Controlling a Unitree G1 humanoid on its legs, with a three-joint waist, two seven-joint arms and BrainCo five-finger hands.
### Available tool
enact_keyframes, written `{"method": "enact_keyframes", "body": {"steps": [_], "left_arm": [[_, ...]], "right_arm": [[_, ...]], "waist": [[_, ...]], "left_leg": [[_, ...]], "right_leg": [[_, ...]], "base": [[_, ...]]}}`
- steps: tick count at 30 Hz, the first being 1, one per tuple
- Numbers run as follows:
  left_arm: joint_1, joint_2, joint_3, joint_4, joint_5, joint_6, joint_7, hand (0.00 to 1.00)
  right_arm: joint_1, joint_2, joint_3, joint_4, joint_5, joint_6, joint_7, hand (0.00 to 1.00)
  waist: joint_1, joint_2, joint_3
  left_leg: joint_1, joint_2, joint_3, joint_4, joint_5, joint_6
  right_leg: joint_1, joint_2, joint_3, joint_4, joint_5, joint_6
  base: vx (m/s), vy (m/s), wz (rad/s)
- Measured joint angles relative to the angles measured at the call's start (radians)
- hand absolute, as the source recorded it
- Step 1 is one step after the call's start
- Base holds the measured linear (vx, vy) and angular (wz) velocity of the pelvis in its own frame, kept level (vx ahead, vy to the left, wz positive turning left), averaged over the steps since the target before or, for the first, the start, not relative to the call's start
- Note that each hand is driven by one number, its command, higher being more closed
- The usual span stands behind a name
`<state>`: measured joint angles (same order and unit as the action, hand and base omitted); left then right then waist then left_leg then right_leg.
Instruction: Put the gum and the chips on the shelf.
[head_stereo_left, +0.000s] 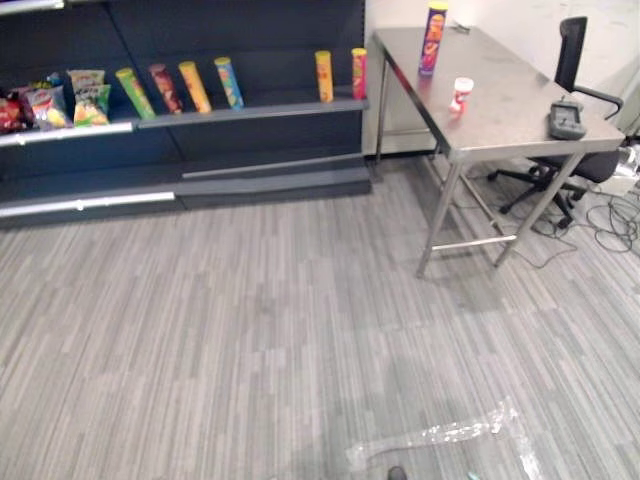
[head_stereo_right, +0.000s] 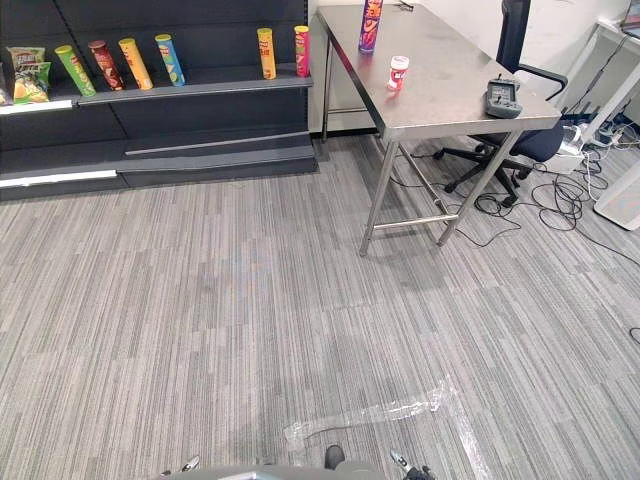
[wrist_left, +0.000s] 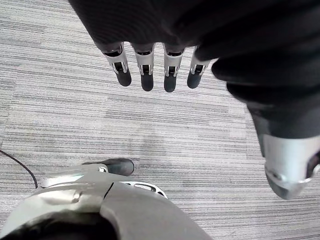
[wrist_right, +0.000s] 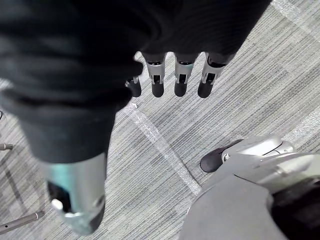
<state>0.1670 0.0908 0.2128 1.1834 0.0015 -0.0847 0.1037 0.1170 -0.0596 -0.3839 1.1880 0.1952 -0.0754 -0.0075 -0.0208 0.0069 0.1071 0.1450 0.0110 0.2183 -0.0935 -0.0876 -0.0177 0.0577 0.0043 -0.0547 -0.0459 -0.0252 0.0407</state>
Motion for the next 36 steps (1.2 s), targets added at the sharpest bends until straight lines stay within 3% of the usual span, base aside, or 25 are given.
{"method": "enact_keyframes", "body": {"steps": [13, 14, 17, 21, 23, 25, 26, 28, 31, 33, 34, 35, 36], "left_arm": [[-0.005, 0.001, 0.002, 0.0, 0.0, 0.001, -0.001, 0.0], [-0.007, 0.0, 0.008, 0.0, -0.001, 0.001, 0.0, 0.0], [-0.035, 0.001, 0.027, -0.012, -0.038, 0.001, 0.005, 0.0], [-0.059, 0.002, 0.036, -0.016, -0.1, 0.0, 0.008, 0.0], [-0.053, -0.014, 0.09, -0.042, -0.118, 0.0, 0.006, 0.0], [-0.056, -0.044, 0.156, -0.058, -0.162, 0.0, 0.003, 0.0], [-0.056, -0.048, 0.157, -0.066, -0.182, 0.001, 0.001, 0.0], [-0.053, -0.048, 0.156, -0.074, -0.198, 0.0, -0.005, 0.0], [-0.049, -0.052, 0.152, -0.082, -0.236, -0.001, -0.014, 0.0], [-0.049, -0.052, 0.146, -0.088, -0.234, -0.001, -0.014, 0.0], [-0.05, -0.053, 0.146, -0.088, -0.233, -0.001, -0.014, 0.0], [-0.048, -0.052, 0.145, -0.086, -0.233, -0.001, -0.017, 0.0], [-0.05, -0.04, 0.142, -0.076, -0.232, -0.001, -0.023, 0.0]], "right_arm": [[-0.003, 0.0, -0.02, 0.002, 0.001, 0.001, 0.005, 0.0], [-0.006, 0.0, -0.034, 0.001, 0.002, 0.001, 0.004, 0.0], [-0.047, 0.002, -0.043, -0.003, 0.005, 0.002, 0.002, 0.0], [-0.066, 0.0, -0.043, -0.004, 0.012, 0.0, 0.002, 0.0], [-0.057, 0.001, -0.041, -0.012, 0.02, -0.001, 0.002, 0.0], [-0.033, 0.0, -0.025, -0.045, 0.034, -0.002, 0.002, 0.0], [-0.032, -0.002, -0.016, -0.047, 0.046, -0.001, 0.001, 0.0], [-0.031, -0.002, 0.001, -0.069, 0.049, -0.001, -0.004, 0.0], [-0.042, -0.002, -0.001, -0.086, 0.05, -0.001, -0.007, 0.0], [-0.056, -0.004, 0.001, -0.097, 0.049, -0.001, -0.009, 0.0], [-0.06, -0.005, 0.001, -0.097, 0.048, -0.001, -0.009, 0.0], [-0.071, -0.005, 0.001, -0.091, 0.048, -0.001, -0.011, 0.0], [-0.087, 0.001, -0.005, -0.069, 0.047, -0.001, -0.012, 0.0]], "waist": [[0.0, -0.007, 0.008], [-0.002, 0.002, 0.012], [-0.003, -0.008, 0.065], [-0.001, -0.012, 0.11], [-0.002, -0.014, 0.118], [-0.001, 0.007, 0.134], [-0.001, 0.01, 0.136], [0.002, 0.007, 0.137], [0.009, 0.002, 0.14], [0.02, 0.004, 0.14], [0.021, 0.006, 0.141], [0.023, 0.007, 0.141], [0.02, -0.006, 0.134]], "left_leg": [[-0.013, 0.001, -0.001, 0.0, 0.0, 0.0], [-0.022, 0.001, -0.009, 0.002, 0.003, 0.003], [-0.073, 0.0, -0.008, 0.055, -0.004, -0.005], [-0.189, 0.018, 0.0, 0.293, -0.104, -0.027], [-0.291, 0.048, 0.031, 0.539, -0.121, -0.043], [-0.43, 0.133, 0.053, 0.846, -0.128, -0.029], [-0.445, 0.152, 0.058, 0.877, -0.139, -0.025], [-0.476, 0.195, 0.076, 0.864, -0.156, -0.029], [-0.507, 0.207, 0.077, 0.663, -0.125, -0.036], [-0.508, 0.212, 0.058, 0.409, -0.024, -0.051], [-0.508, 0.215, 0.038, 0.357, -0.001, -0.058], [-0.509, 0.218, 0.037, 0.342, 0.106, -0.086], [-0.506, 0.187, 0.048, 0.389, 0.078, -0.065]], "right_leg": [[-0.005, -0.001, -0.009, -0.001, -0.001, 0.0], [-0.017, -0.002, -0.016, 0.007, -0.002, -0.001], [-0.112, -0.015, -0.018, 0.153, -0.061, -0.011], [-0.186, -0.035, -0.024, 0.301, -0.144, -0.028], [-0.183, -0.05, -0.035, 0.346, -0.193, -0.039], [-0.162, -0.047, -0.065, 0.389, -0.23, -0.056], [-0.157, -0.049, -0.071, 0.399, -0.24, -0.054], [-0.145, -0.069, -0.073, 0.417, -0.264, -0.044], [-0.137, -0.127, -0.061, 0.418, -0.289, -0.005], [-0.13, -0.171, -0.032, 0.415, -0.316, 0.041], [-0.121, -0.178, -0.023, 0.411, -0.324, 0.054], [-0.095, -0.193, -0.004, 0.384, -0.335, 0.073], [-0.055, -0.217, 0.028, 0.311, -0.335, 0.072]], "base": [[-0.02, -0.022, 0.02], [-0.01, -0.018, 0.12], [-0.04, -0.022, 0.08], [-0.04, -0.047, 0.12], [-0.02, -0.067, 0.25], [0.02, -0.007, 0.29], [0.07, 0.071, 0.24], [0.13, 0.11, 0.2], [0.2, 0.24, 0.07], [0.28, 0.364, -0.15], [0.34, 0.427, -0.23], [0.39, 0.46, -0.16], [0.42, 0.426, -0.17]]}}
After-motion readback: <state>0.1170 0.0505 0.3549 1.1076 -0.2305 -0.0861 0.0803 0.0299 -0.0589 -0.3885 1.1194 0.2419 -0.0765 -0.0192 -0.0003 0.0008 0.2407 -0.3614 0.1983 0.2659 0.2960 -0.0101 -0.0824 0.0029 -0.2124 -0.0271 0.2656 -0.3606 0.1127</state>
